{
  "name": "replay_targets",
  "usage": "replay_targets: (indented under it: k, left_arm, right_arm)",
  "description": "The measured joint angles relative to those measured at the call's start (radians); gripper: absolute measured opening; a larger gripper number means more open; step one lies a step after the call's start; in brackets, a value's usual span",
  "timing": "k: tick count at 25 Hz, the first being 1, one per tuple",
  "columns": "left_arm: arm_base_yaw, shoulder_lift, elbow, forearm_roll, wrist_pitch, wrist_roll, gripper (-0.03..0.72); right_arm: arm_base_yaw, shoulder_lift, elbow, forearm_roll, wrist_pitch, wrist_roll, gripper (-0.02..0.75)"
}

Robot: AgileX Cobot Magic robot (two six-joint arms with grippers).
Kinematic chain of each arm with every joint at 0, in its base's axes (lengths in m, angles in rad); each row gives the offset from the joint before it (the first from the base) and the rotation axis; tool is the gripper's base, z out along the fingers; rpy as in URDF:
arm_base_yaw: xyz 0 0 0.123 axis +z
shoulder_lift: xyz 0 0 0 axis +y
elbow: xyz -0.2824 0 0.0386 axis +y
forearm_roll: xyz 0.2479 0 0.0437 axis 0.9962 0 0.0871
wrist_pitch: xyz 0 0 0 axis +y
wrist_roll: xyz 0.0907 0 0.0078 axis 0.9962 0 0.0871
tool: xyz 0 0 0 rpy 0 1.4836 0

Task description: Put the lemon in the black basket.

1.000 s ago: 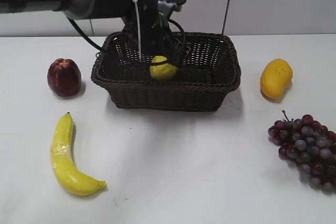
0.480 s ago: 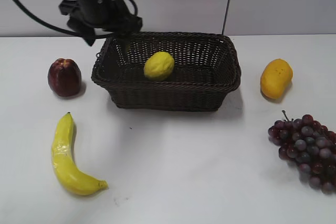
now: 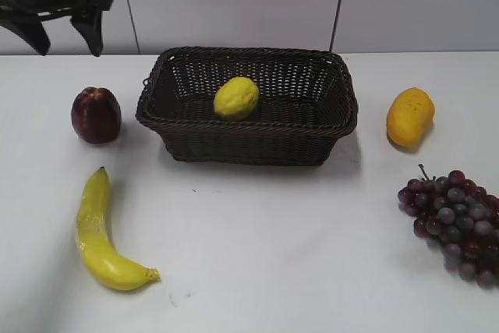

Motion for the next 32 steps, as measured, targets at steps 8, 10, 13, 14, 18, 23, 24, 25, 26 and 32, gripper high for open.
replay_targets:
  k: [8,10,13,14,18,23,24,25,26,32]
  left_arm:
    - [0.164,-0.130,0.175,0.009,-0.001,0.059,0.591]
    - [0.185,-0.184,0.249,0.018,0.000,0.064,0.591]
    - [0.206,-0.266,0.365,0.022,0.000,0.067,0.591]
    - [0.211,-0.290,0.403,0.024,0.002,0.068,0.591]
    - [0.227,-0.398,0.533,0.025,0.002,0.069,0.591]
    - [0.247,-0.530,0.696,0.025,0.003,0.070,0.591]
    - [0.249,-0.557,0.722,0.025,0.003,0.070,0.591]
    - [0.252,-0.579,0.748,0.025,0.003,0.070,0.591]
    - [0.254,-0.607,0.779,0.025,0.003,0.070,0.591]
    - [0.254,-0.766,0.970,0.025,0.000,0.070,0.591]
  right_arm:
    - [0.000,0.000,0.000,0.000,0.000,0.000,0.571]
    - [0.000,0.000,0.000,0.000,0.000,0.000,0.571]
    - [0.000,0.000,0.000,0.000,0.000,0.000,0.571]
    - [0.000,0.000,0.000,0.000,0.000,0.000,0.571]
    - [0.000,0.000,0.000,0.000,0.000,0.000,0.571]
    - [0.000,0.000,0.000,0.000,0.000,0.000,0.571]
    - [0.000,0.000,0.000,0.000,0.000,0.000,0.571]
    - [0.000,0.000,0.000,0.000,0.000,0.000,0.571]
    - [0.000,0.000,0.000,0.000,0.000,0.000,0.571]
    - [0.000,0.000,0.000,0.000,0.000,0.000,0.571]
